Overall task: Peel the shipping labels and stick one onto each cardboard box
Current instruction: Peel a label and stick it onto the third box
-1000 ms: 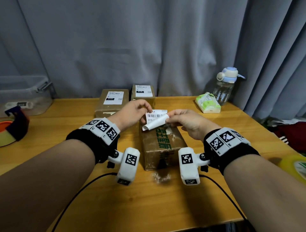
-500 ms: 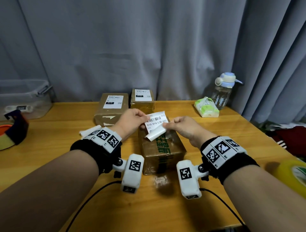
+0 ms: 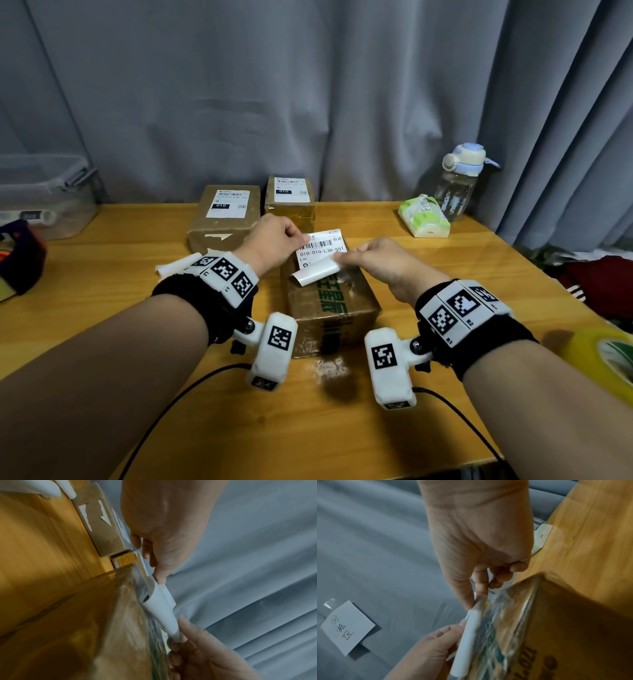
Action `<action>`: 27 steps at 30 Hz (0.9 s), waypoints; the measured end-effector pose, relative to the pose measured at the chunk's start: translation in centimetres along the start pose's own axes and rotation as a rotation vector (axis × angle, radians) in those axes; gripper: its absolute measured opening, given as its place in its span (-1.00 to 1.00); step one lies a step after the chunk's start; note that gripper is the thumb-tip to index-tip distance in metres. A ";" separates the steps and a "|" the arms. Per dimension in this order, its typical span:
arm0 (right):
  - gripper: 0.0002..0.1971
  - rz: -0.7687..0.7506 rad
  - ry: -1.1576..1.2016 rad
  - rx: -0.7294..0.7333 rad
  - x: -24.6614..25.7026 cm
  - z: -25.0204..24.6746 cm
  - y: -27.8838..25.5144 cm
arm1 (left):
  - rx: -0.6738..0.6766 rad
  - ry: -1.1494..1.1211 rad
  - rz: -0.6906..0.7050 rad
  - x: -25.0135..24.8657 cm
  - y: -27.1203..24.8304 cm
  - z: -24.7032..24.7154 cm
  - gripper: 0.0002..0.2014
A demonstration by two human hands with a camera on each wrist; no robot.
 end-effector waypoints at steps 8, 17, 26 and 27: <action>-0.84 0.062 -0.052 -0.045 0.7 0.1 -0.5 | 0.000 0.089 0.013 0.2 0.6 0.3 -0.76; -0.82 0.079 -0.033 -0.084 0.5 0.0 0.1 | -0.059 0.102 0.027 -0.6 0.4 -0.1 -0.74; -0.91 0.091 -0.029 -0.078 0.2 0.3 -0.1 | 0.074 0.170 0.059 -0.6 -0.1 0.2 -0.60; -0.86 0.088 -0.037 -0.082 0.2 0.4 0.0 | 0.081 0.172 0.058 -0.5 -0.1 0.2 -0.59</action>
Point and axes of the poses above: each hand's wrist, its own y-axis towards the middle knuckle, its own z-axis out of the palm, x = y × z, the point moved 1 cm from there along y, towards the middle knuckle, and after that the axes turned 11 degrees about -x, right-handed, at the moved point
